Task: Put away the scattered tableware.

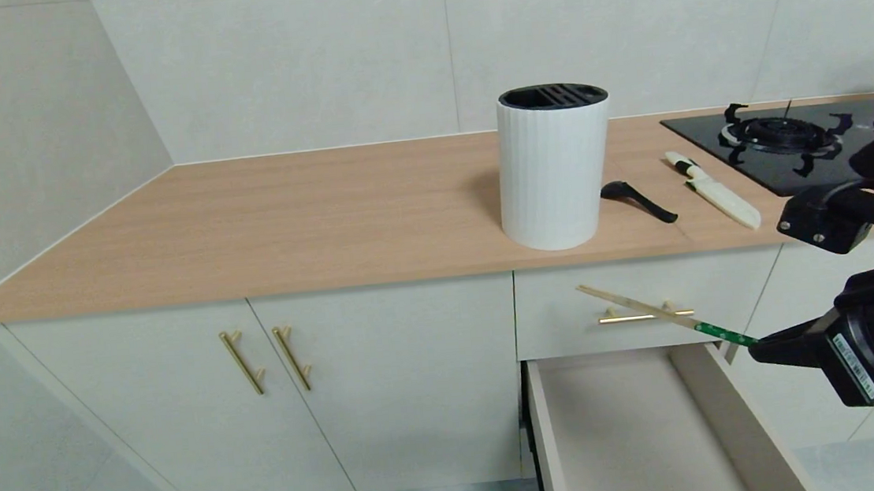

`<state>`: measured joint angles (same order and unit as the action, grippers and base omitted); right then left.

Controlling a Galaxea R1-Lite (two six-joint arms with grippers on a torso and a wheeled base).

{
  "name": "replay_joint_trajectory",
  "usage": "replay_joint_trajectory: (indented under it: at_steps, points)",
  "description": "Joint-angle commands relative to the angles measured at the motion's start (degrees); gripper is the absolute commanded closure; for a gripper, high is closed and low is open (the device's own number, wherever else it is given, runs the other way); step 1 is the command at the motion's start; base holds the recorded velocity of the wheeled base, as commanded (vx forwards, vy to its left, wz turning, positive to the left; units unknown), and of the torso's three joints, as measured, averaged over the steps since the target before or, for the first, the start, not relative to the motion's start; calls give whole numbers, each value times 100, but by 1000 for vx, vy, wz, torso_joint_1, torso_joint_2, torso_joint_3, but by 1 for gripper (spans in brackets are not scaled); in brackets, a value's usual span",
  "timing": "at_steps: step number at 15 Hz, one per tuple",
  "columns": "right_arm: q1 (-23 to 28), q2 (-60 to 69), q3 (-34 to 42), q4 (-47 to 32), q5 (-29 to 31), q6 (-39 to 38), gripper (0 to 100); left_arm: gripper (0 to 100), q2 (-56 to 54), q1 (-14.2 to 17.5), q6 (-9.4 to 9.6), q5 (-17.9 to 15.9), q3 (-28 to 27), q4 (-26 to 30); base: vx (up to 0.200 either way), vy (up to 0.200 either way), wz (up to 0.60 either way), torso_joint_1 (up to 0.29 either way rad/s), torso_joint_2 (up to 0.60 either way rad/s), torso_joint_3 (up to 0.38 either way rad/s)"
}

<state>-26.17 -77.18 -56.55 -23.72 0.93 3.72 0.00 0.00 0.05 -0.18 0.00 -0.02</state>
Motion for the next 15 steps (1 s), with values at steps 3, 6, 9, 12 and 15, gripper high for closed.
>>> replay_joint_trajectory:
  at_steps: [3, 6, 9, 12, 15]
  points:
    - [-46, -236, 39, 34, 30, -3, 100, 0, 0, 0, -5, 1, 0, -6, 0, 0, 0, -199, 492, 287]
    - [-46, -333, 39, 34, 30, -11, 100, 0, 0, 0, -5, 1, 0, -6, 0, 0, 0, -186, 483, 289]
    - [-46, -377, 48, 34, 30, -11, 100, 0, 0, 0, 4, 1, 0, -6, 0, 0, 0, -168, 460, 295]
    - [-46, -421, 57, 34, 30, -3, 100, 0, 0, 0, 4, 1, 0, -6, 0, 0, 0, -150, 465, 305]
    - [-46, -509, 48, 43, 30, -11, 100, 0, 0, 0, -5, 1, 0, -6, 0, 0, 0, -116, 421, 300]
